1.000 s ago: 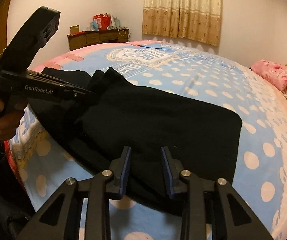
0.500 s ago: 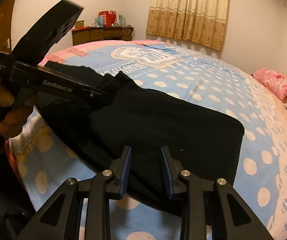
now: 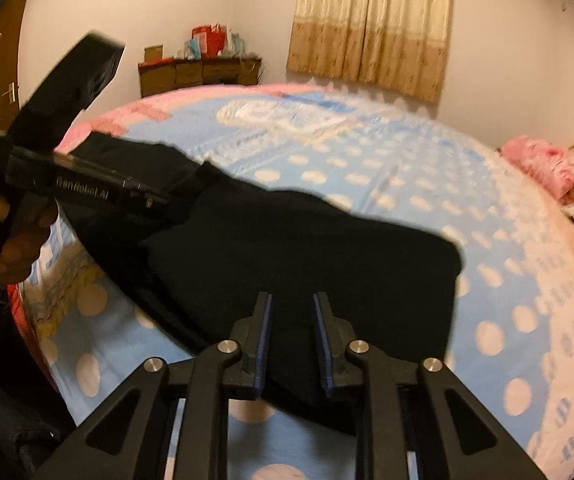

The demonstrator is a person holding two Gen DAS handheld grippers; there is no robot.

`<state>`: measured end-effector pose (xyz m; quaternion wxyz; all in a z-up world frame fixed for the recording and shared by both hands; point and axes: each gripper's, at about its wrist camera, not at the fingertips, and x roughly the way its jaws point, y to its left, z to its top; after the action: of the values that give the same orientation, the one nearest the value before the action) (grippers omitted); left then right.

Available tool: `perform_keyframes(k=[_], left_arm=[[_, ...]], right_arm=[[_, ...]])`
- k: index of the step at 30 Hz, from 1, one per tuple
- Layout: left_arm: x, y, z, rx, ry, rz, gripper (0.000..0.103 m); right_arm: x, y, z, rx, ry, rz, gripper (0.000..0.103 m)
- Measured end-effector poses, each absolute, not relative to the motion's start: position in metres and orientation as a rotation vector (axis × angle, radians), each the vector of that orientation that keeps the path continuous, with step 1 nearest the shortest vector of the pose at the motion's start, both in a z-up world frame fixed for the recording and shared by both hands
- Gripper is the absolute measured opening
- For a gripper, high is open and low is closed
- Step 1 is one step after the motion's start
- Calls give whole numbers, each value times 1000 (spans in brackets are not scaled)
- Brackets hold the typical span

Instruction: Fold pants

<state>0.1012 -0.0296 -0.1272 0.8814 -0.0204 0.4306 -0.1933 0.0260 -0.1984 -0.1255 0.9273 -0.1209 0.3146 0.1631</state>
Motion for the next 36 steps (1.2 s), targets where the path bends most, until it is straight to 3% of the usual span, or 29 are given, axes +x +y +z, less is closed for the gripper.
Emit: perform_keyframes(k=[4,7,14,19,25,30,36], left_arm=[[90,-25,-103,-25,769,-356,54],[86,-34,-94,-19,736,-406,64],[108,-65,-137,95,850,-363,65],[111,-59,-139,84,850,-369,72],[106,-60,-139,84,837,-375,73],[107,-58,-141,80,836,-380,73],[107,-58,-141,79,835,-380,74]], right_arm=[[31,-220,-111,-183,604,257,25],[45,-237,-110,-142,603,191,34],[73,-256,-124,-66,662,202,35],[74,-257,-137,-61,672,209,35],[73,-253,-125,-63,673,155,36],[51,-233,-115,-84,638,202,47],[44,-207,-144,-165,672,237,50]])
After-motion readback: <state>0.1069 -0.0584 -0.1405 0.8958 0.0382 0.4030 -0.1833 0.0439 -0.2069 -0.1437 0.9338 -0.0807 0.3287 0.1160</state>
